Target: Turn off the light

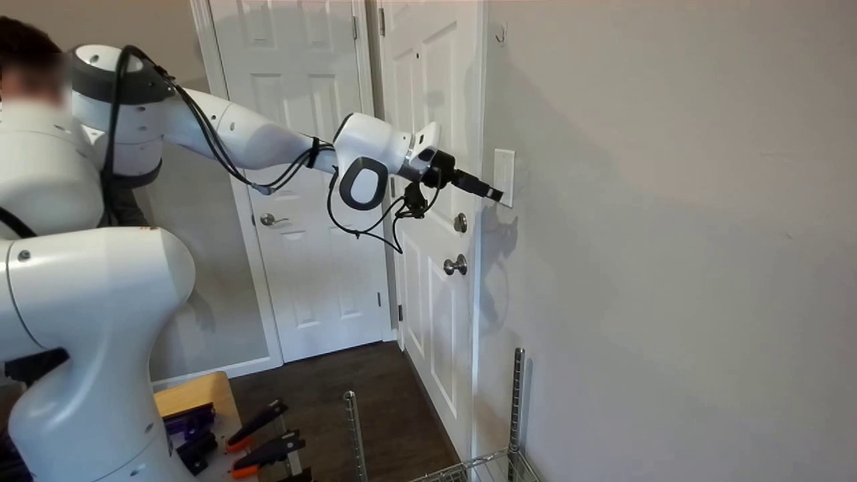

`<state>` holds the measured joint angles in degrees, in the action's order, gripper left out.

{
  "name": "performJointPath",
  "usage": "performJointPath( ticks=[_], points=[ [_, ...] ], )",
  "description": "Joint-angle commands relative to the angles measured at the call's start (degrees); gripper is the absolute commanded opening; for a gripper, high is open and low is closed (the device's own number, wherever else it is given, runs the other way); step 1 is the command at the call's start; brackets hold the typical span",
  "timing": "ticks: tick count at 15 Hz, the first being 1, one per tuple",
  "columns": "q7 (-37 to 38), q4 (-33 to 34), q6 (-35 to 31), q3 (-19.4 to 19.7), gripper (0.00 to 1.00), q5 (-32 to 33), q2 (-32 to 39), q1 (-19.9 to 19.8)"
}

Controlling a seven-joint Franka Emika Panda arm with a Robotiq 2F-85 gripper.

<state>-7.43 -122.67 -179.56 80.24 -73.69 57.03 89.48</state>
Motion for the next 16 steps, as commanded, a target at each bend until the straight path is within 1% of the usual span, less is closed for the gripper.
performJointPath(
  ticks=[1, 5, 7, 8, 9, 11, 12, 16],
  points=[
    [0.2, 2.7, 2.6, 0.4, 1.00, 1.5, 0.3, -3.1],
    [0.2, 6.4, 5.3, 0.1, 1.00, 2.5, 0.6, -7.1],
    [0.2, 7.2, 7.0, -0.1, 1.00, 3.1, 0.3, -8.1],
    [4.0, 6.3, 2.9, -3.6, 1.00, 10.8, -5.6, -9.6],
    [4.7, 6.1, 2.7, -4.4, 1.00, 12.4, -6.2, -10.1],
    [9.0, 5.2, 1.5, -6.7, 1.00, 17.3, -8.2, -11.6],
    [6.0, 6.2, 3.9, -5.9, 1.00, 11.9, -5.2, -11.5],
    [6.5, 6.1, 3.7, -6.7, 1.00, 12.4, -5.6, -12.5]
  ],
)
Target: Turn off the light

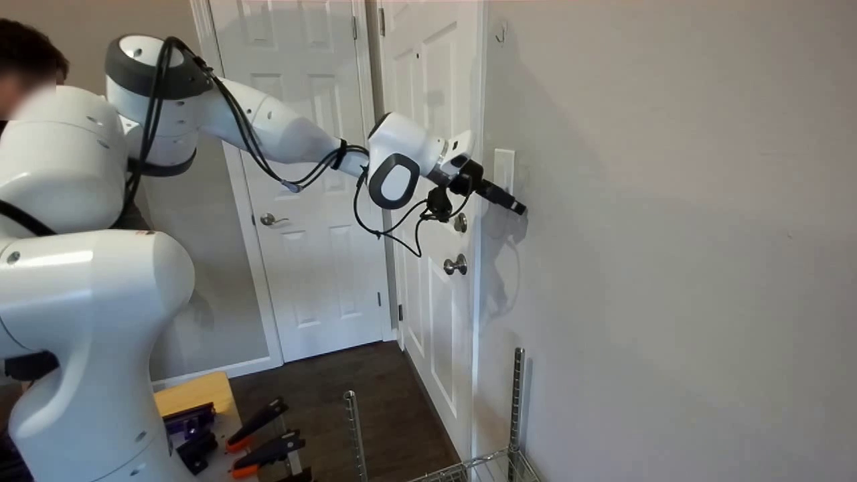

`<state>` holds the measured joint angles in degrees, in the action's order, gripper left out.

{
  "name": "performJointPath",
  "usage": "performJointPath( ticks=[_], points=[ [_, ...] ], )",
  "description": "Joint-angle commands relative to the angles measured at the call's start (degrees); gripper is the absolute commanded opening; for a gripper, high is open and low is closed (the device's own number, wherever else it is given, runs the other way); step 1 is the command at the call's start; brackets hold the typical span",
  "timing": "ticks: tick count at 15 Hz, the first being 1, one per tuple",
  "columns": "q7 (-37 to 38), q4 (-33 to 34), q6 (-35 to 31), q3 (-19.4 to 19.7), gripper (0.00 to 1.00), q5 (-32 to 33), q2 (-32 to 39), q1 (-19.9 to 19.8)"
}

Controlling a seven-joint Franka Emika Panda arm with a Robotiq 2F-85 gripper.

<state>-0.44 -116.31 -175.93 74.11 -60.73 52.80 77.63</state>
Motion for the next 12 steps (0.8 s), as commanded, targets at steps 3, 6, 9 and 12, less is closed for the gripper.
performJointPath(
  ticks=[3, 6, 9, 12],
  points=[
    [-0.6, -0.6, -0.2, -0.6, 1.00, -0.7, -1.7, -0.8],
    [2.9, -2.9, -6.2, -3.2, 1.00, 8.0, -7.6, -0.7],
    [0.8, -5.7, -7.6, -2.4, 1.00, 5.5, -7.8, 2.7],
    [2.3, -8.9, -8.6, -1.2, 1.00, 4.7, -7.7, 6.0]
  ],
)
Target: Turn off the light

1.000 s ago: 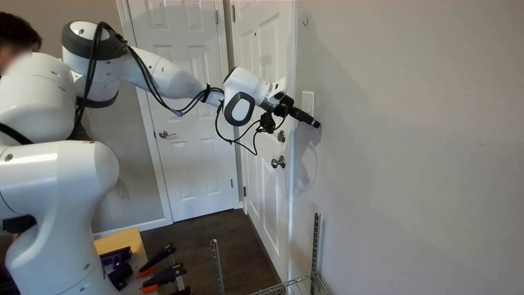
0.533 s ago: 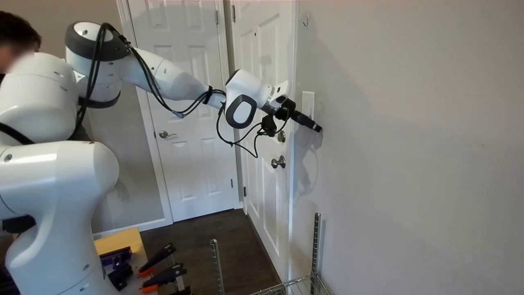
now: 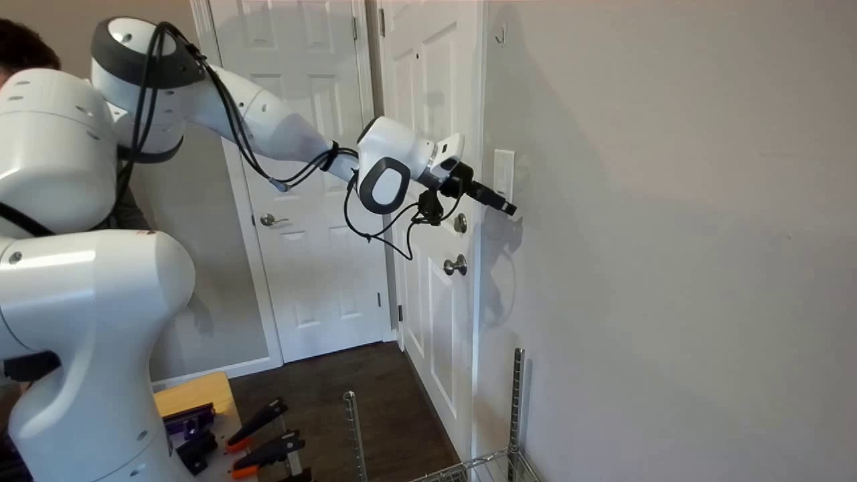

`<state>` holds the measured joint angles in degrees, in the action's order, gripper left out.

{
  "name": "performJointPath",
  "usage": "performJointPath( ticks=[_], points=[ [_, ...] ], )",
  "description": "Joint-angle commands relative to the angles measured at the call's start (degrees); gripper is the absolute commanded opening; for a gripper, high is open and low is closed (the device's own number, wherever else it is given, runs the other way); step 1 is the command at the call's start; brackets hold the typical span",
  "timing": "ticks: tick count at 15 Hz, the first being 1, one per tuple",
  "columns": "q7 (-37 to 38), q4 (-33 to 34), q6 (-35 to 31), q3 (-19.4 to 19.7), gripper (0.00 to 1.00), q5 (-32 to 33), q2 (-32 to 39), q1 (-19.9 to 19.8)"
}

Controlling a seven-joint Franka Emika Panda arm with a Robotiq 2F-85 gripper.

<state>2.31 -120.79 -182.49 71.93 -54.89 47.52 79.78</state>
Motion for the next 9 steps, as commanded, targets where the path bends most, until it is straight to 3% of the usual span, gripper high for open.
performJointPath(
  ticks=[1, 5, 9],
  points=[
    [-0.2, -5.2, -2.3, 1.2, 1.00, -1.4, -2.2, 4.7],
    [-0.3, -6.9, -3.7, 1.6, 1.00, -2.5, -2.1, 7.4],
    [-0.2, -6.8, -7.5, 2.1, 1.00, -2.7, -1.8, 7.6]
  ],
)
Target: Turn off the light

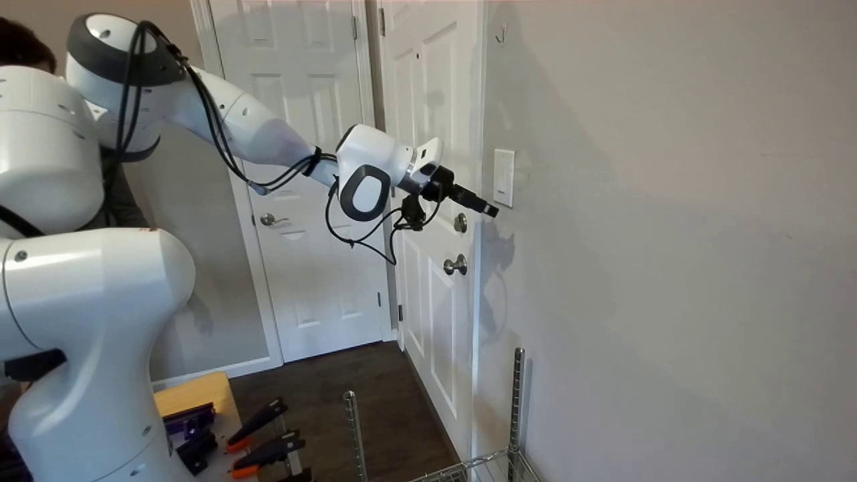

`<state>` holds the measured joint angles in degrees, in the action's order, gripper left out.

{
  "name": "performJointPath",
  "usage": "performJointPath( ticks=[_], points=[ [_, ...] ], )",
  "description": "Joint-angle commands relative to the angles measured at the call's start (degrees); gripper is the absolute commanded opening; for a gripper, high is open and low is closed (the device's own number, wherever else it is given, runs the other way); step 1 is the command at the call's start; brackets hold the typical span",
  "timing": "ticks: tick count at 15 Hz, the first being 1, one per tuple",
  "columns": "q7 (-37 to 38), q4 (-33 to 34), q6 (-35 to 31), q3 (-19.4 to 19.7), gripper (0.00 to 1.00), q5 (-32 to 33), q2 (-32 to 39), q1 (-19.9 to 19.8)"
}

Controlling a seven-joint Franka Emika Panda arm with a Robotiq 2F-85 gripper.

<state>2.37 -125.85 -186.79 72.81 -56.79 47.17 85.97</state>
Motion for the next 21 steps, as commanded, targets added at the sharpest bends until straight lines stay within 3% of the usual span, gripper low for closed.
performJointPath(
  ticks=[1, 12, 21],
  points=[
    [-0.3, -1.6, -3.5, 1.5, 1.00, -0.7, -1.4, 1.3],
    [-0.1, -1.2, -2.9, 3.3, 1.00, -0.4, -0.6, 1.2],
    [-0.9, 4.6, -0.6, 2.6, 1.00, 1.7, -0.7, -3.8]
  ],
)
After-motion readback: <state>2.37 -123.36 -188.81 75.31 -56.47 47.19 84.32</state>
